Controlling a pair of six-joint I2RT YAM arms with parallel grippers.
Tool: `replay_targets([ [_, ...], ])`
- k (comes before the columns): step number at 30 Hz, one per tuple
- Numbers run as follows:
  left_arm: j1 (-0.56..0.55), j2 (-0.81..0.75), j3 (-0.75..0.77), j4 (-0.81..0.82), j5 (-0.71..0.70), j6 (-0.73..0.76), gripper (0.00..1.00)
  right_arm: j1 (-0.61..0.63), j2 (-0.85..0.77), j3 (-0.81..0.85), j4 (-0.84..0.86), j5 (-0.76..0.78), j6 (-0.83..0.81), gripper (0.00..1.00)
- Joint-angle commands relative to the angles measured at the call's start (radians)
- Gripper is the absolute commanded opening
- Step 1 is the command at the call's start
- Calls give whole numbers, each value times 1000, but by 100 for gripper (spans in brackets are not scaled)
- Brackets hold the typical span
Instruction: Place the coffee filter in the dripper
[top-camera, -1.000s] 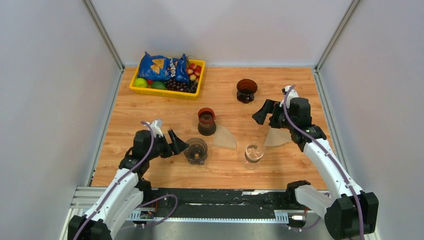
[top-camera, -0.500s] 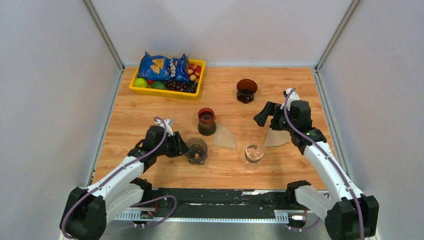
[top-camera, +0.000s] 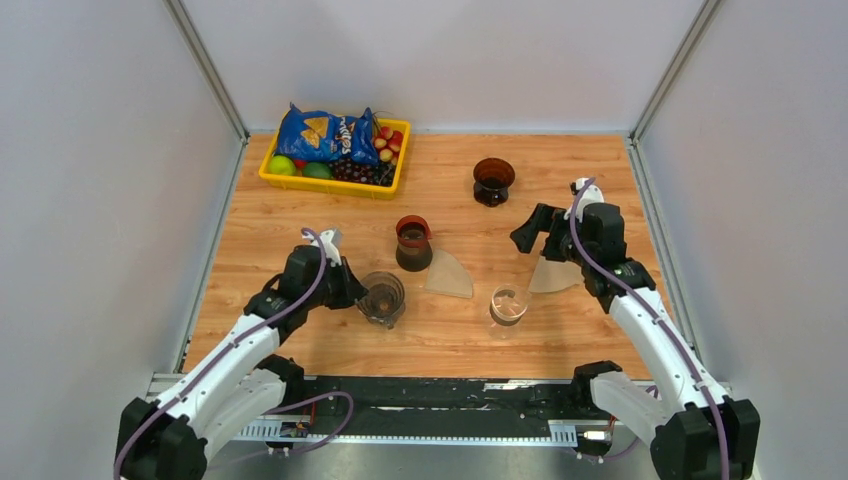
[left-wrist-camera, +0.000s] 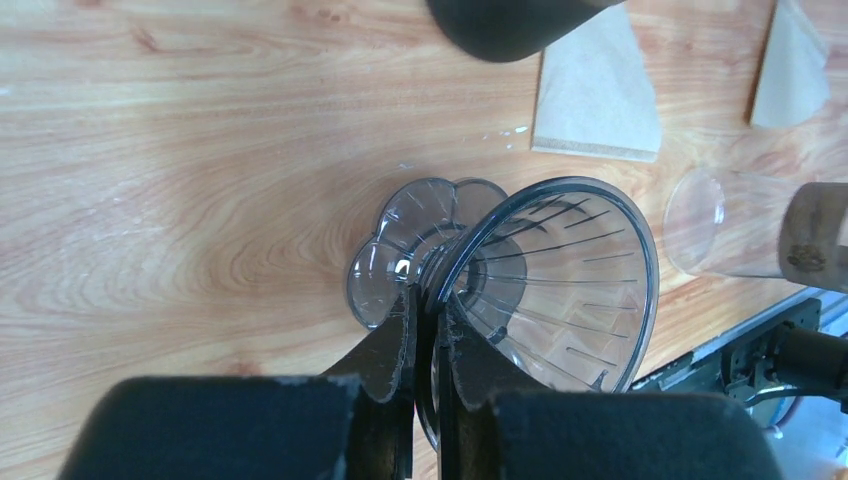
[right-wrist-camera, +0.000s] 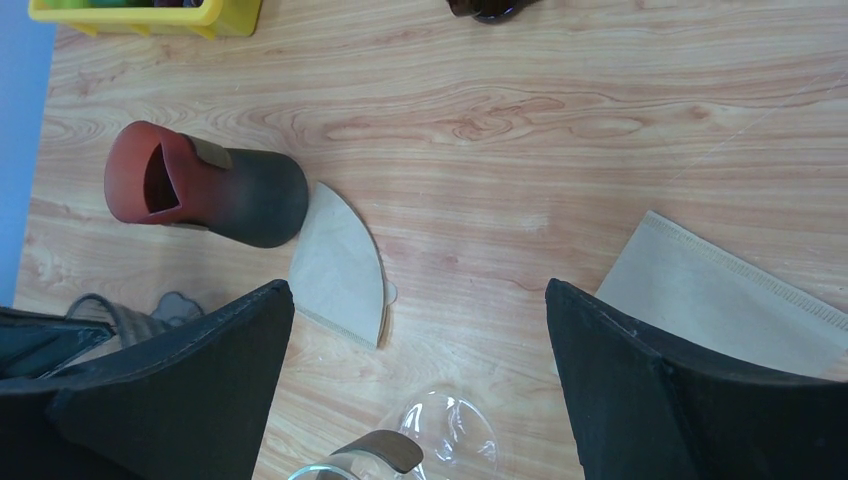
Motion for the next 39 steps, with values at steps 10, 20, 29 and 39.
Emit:
replay_targets([
  [10,-9,-178,177,-47,169,77,0,2,-128,-30,29,280,14,100],
  [20,-79,-51,360,-16,375,122,0,0,-204,-57,28,339,8,100],
  [29,-279,252,643,-35,322,145,0,1,-240,-90,25,404,20,100],
  [39,-440,610,904,-100,263,123,0,1,-291,-111,-17,600,77,100],
])
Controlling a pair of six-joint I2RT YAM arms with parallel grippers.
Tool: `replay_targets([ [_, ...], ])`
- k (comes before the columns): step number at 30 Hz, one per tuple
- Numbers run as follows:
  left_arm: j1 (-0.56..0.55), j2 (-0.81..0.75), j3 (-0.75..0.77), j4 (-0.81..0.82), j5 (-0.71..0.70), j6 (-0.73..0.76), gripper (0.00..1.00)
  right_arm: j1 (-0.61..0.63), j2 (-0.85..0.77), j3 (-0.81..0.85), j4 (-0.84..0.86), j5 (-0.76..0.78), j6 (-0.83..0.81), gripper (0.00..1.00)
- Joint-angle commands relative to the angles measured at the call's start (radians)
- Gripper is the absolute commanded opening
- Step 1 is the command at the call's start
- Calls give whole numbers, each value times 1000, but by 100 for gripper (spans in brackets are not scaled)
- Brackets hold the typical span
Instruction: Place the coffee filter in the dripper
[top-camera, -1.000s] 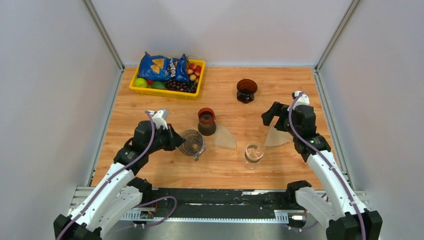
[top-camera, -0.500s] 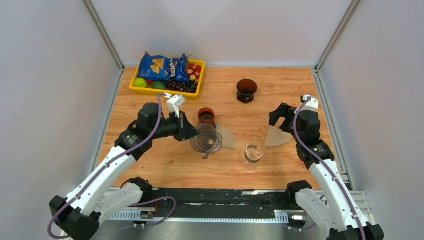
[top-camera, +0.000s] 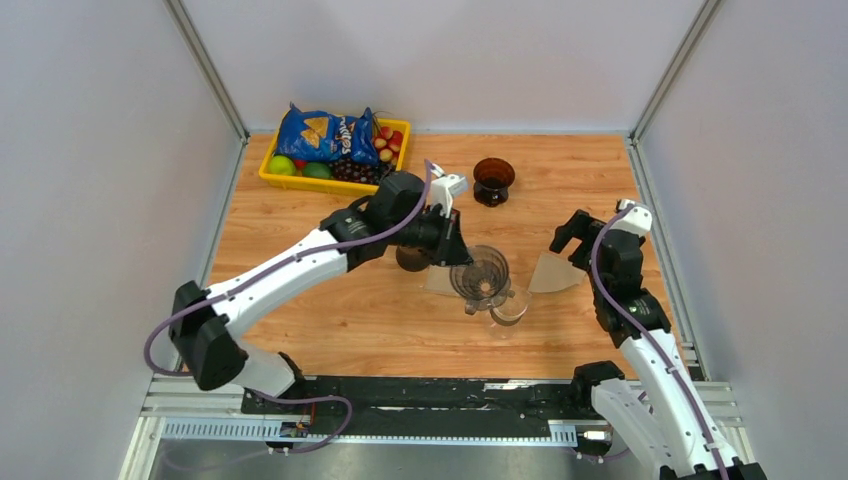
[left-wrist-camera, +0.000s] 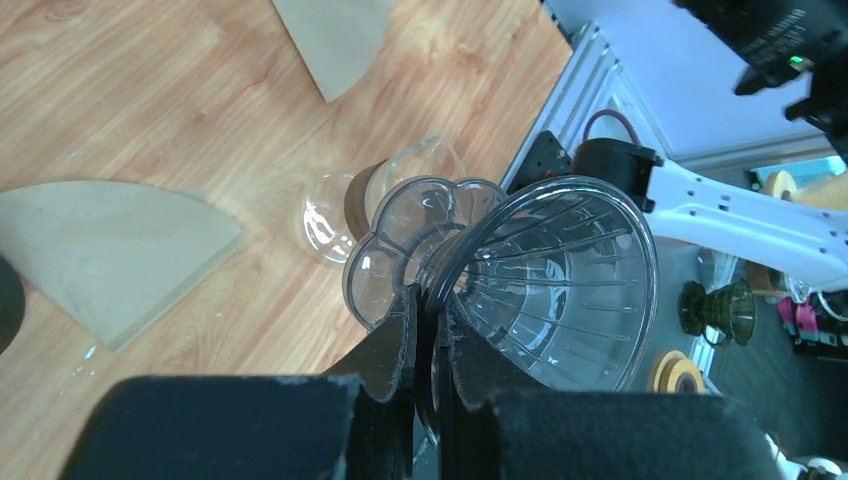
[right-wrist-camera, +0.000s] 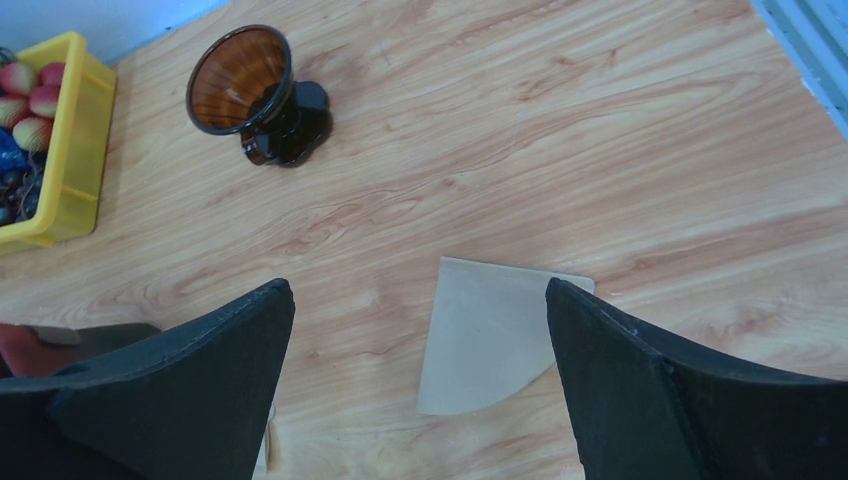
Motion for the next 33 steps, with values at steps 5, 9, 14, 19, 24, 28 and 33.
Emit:
replay_targets([
  [5,-80,187,189,-46,-53,-15,0,1,-60,-22,-20,189,83,100],
  [9,-104,274,269,-103,-78,2,0,1,-65,-24,-25,201,90,100],
  [14,-117,340,301,-95,-32,-7,0,1,-54,-22,-30,208,95,100],
  [19,-127,382,333,-114,-27,0,3,2,-51,-16,-34,203,98,100],
  [24,-128,393,340,-124,-45,6,11,1,-53,-16,-35,205,97,100],
  [28,-134,402,357,-133,-43,12,11,1,-50,-16,-35,206,97,100],
  [33,-141,389,388,-136,-49,19,10,2,-50,-16,-34,210,99,100],
])
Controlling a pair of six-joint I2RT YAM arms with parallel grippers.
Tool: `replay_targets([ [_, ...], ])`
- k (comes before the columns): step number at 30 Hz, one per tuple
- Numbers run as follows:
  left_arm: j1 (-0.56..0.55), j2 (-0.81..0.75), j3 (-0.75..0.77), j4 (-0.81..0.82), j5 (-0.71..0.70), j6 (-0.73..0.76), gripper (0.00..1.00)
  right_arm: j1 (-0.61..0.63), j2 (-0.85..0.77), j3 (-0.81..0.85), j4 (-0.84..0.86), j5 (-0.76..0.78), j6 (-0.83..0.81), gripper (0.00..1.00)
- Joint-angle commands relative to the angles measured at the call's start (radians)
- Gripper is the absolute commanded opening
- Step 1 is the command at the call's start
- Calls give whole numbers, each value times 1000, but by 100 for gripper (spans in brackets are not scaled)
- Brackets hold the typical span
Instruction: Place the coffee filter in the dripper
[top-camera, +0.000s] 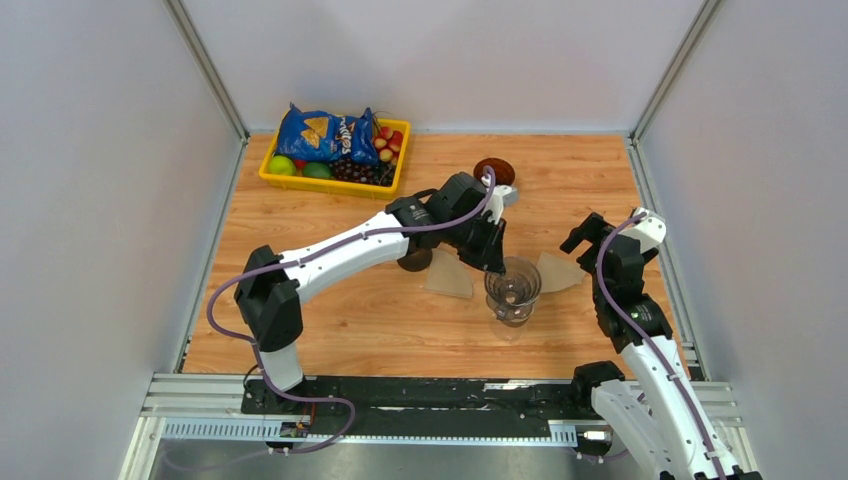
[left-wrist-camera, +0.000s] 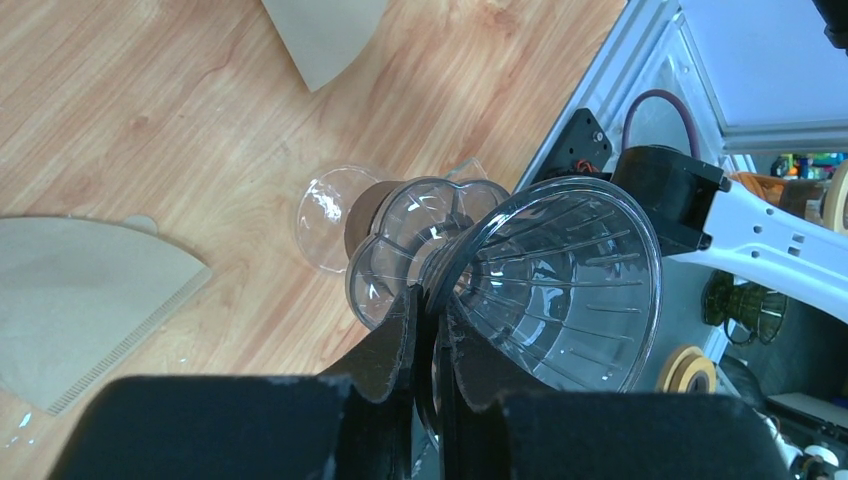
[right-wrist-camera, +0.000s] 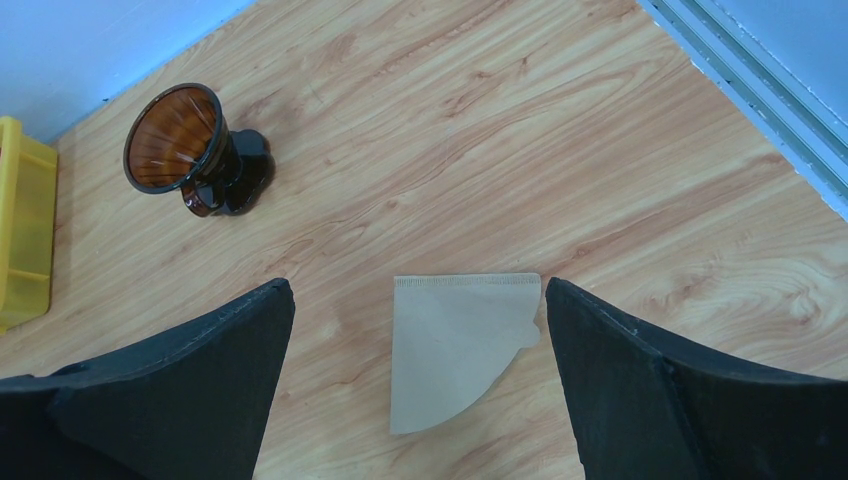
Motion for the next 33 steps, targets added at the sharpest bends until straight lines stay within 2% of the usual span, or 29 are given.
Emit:
replay_targets([
  [1,-21,-18,61,-1,1,22,9,1,-2,7,5,25,20,100],
  [8,-45,-6,107,-46,-69,60,9,1,0,10,3,28,20,100],
  [23,-62,105,226,-151,-38,92,15,1,-2,9,1,42,22,100],
  [27,-66,117,240,-168,-51,96,20,2,-2,9,0,43,23,100],
  [33,-67,125,253,-186,-57,101,40,1,2,9,-1,42,23,100],
])
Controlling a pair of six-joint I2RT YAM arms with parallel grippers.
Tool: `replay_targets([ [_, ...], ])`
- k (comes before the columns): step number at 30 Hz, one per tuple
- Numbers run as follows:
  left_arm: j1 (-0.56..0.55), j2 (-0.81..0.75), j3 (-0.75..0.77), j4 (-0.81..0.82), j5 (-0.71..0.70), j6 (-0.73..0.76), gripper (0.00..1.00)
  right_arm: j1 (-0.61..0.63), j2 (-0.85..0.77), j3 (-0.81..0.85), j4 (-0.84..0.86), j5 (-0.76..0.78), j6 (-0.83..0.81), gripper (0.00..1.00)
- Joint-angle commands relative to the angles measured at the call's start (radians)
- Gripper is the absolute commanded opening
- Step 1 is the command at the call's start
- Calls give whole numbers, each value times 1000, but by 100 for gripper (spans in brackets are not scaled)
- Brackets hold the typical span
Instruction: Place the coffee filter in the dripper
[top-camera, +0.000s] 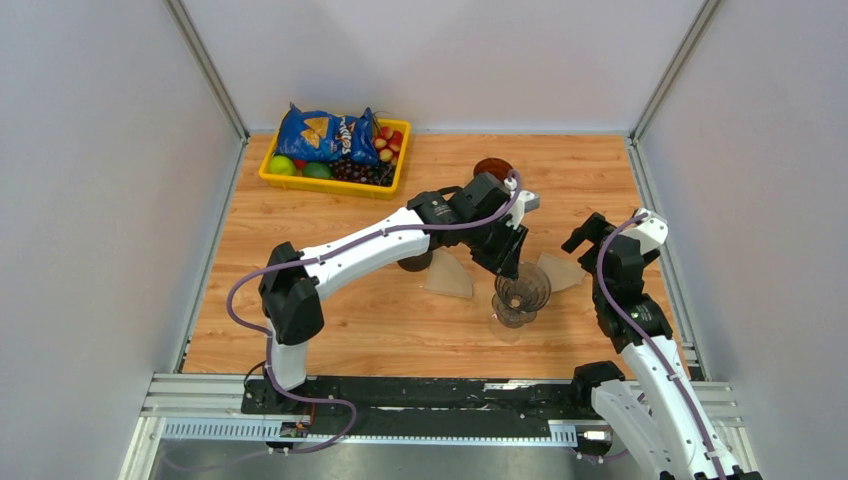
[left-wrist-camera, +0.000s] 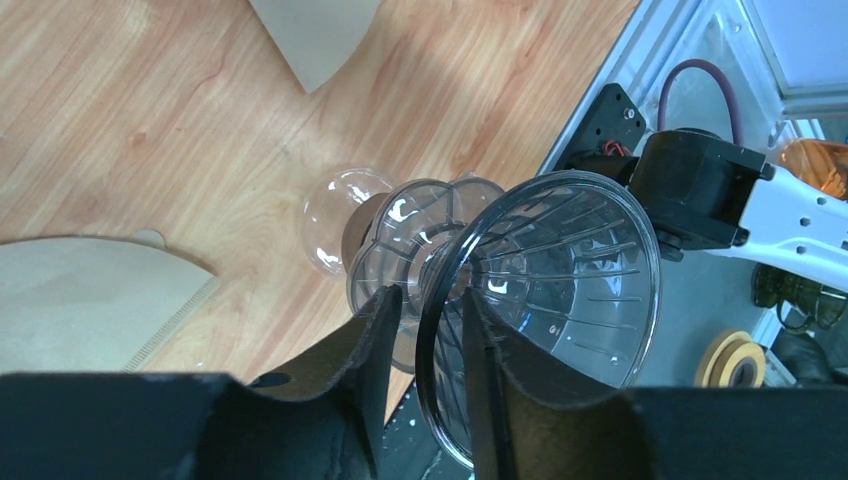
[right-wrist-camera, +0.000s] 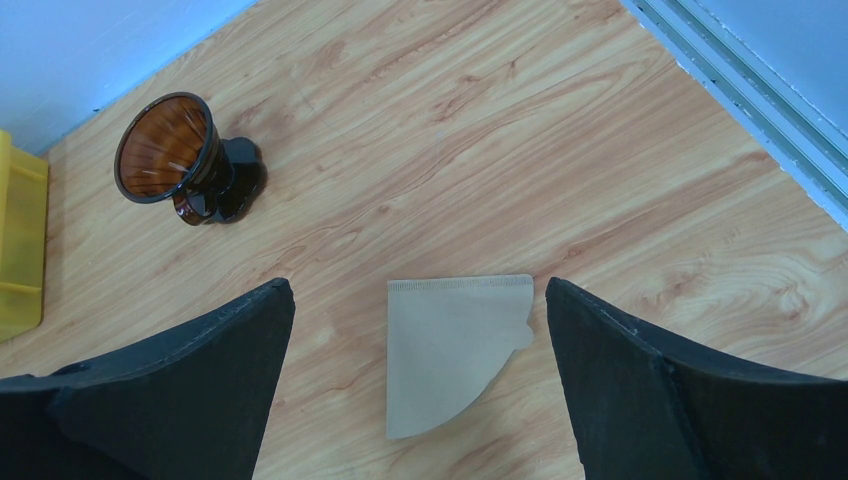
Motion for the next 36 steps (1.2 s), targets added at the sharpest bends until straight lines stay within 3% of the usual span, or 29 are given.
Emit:
replay_targets([
  [1,-9,7,47,-17,2,16,42,2,2,8,2,18,14,100],
  [10,-9,14,52,-13,3,11,53,2,4,9,1,14,14,100],
  [14,-10,20,46,12,48,-10,46,2,2,8,0,13,12,100],
  [36,-12,52,50,89,97,-71,47,1,-5,8,-5,7,13,100],
])
